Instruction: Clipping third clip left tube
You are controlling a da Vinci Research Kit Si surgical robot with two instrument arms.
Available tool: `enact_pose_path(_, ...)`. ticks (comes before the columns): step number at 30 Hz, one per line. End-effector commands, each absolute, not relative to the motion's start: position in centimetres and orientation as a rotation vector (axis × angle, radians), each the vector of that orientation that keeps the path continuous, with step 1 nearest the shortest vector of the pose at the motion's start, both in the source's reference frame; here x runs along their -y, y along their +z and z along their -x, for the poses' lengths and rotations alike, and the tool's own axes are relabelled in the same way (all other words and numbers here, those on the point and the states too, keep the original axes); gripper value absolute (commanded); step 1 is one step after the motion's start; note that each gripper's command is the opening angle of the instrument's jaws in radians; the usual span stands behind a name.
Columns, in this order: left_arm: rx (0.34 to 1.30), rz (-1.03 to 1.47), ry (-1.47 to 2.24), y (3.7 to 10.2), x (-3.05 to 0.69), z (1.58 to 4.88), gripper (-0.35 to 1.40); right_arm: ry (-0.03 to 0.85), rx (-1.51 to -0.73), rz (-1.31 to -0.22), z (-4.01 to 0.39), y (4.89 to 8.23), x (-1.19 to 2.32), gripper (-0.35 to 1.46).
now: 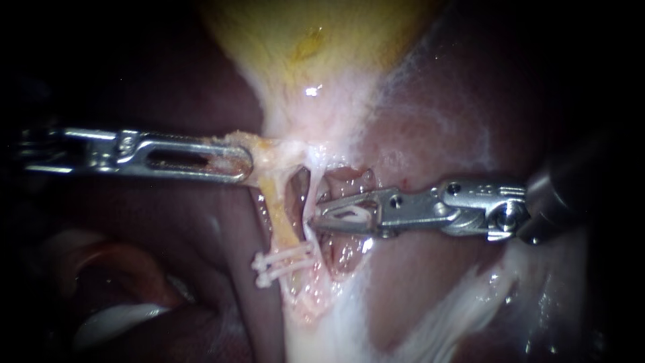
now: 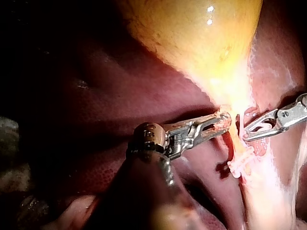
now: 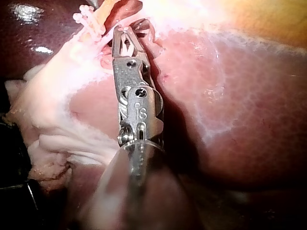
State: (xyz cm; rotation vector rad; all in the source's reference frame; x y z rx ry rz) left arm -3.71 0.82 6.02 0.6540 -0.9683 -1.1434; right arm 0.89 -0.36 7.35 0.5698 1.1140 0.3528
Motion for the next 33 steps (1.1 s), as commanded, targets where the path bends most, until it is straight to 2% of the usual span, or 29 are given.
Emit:
enact_pose_path(1, 0.968, -0.654, -1.143, 6.02, -0.82, 3.71, -0.35, 0.353, -1.114, -0.569, -0.89, 7.35, 0.36, -0.18)
enact_pose_path(9, 0.968, -0.654, -1.143, 6.02, -0.82, 3.71, -0.35, 0.351, -1.115, -0.572, -0.88, 7.35, 0.36, -0.13)
enact_pose_path(13, 0.968, -0.654, -1.143, 6.02, -0.82, 3.71, -0.35, 0.350, -1.113, -0.584, -0.89, 7.33, 0.37, 0.19)
enact_pose_path(15, 0.968, -0.654, -1.143, 6.02, -0.82, 3.71, -0.35, 0.383, -1.111, -0.605, -0.91, 7.33, 0.37, 0.37)
enact_pose_path(17, 0.968, -0.654, -1.143, 6.02, -0.83, 3.71, -0.35, 0.414, -1.117, -0.620, -0.94, 7.33, 0.37, 0.45)
enact_pose_path(23, 0.968, -0.654, -1.143, 6.02, -0.82, 3.71, -0.35, 0.455, -1.124, -0.642, -0.96, 7.31, 0.39, 0.50)
enact_pose_path(33, 0.968, -0.654, -1.143, 6.02, -0.82, 3.71, -0.35, 0.445, -1.128, -0.658, -0.76, 7.25, 0.36, 0.50)
